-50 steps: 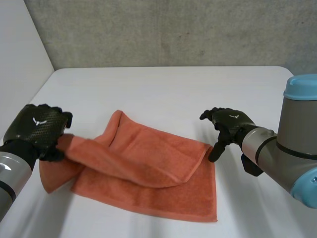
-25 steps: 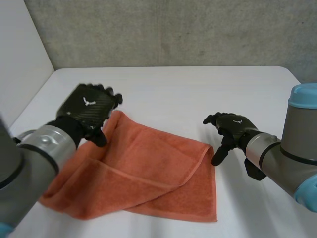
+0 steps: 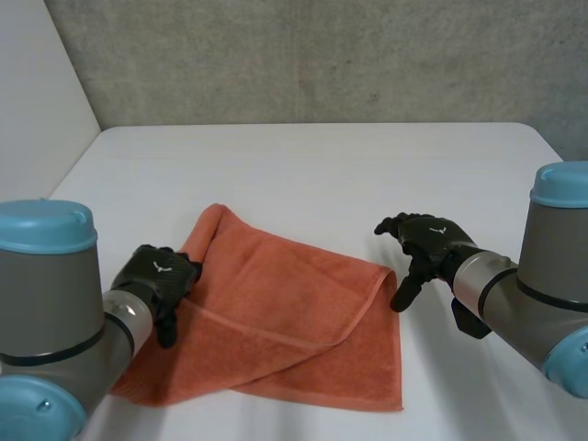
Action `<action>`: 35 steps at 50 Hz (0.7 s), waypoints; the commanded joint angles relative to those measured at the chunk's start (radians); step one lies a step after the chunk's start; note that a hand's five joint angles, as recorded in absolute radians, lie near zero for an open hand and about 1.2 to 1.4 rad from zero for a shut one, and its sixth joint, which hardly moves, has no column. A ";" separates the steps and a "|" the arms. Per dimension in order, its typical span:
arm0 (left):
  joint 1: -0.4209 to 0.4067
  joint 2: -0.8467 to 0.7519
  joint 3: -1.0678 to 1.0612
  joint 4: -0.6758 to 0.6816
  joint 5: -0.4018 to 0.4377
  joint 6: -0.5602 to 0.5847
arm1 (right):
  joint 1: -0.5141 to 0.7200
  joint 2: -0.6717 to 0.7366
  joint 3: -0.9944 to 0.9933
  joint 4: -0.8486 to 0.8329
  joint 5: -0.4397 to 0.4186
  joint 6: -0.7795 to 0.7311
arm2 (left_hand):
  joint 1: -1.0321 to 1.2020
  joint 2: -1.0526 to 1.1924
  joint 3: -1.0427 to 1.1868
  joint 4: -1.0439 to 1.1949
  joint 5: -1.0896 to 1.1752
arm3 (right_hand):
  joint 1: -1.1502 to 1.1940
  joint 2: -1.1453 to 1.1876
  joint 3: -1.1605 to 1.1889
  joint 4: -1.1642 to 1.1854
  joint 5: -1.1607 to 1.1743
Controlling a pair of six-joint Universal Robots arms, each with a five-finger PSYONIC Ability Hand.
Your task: Fold the laundry
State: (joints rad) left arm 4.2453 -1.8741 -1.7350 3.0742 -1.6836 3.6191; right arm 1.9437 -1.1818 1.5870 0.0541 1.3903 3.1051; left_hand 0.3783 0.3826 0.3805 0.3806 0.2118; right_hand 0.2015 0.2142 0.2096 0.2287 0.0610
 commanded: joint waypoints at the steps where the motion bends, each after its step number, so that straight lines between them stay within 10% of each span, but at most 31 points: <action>1: 0.001 -0.083 0.009 0.027 0.033 0.003 | -0.002 0.001 0.005 -0.008 -0.001 0.000 | 0.123 0.118 0.121 0.120 0.115 | -0.027 -0.040 -0.035 -0.054 -0.061; 21: 0.002 -0.091 0.002 0.092 0.033 0.004 | -0.002 0.004 0.007 -0.008 -0.001 -0.013 | 1.018 1.013 1.015 1.015 1.010 | -0.027 -0.040 -0.035 -0.054 -0.061; 35: -0.001 0.132 0.011 0.118 0.033 0.006 | -0.098 -0.004 -0.018 0.006 -0.001 -0.020 | 1.018 1.014 1.016 1.016 1.010 | -0.027 -0.040 -0.035 -0.054 -0.061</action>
State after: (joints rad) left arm 4.2434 -1.8784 -1.7331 3.1891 -1.6499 3.6239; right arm 1.9127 -1.1791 1.5818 0.0517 1.3913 3.0829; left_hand 1.1243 1.1937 1.1818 1.1912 0.9609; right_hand 0.2015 0.2141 0.2097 0.2287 0.0610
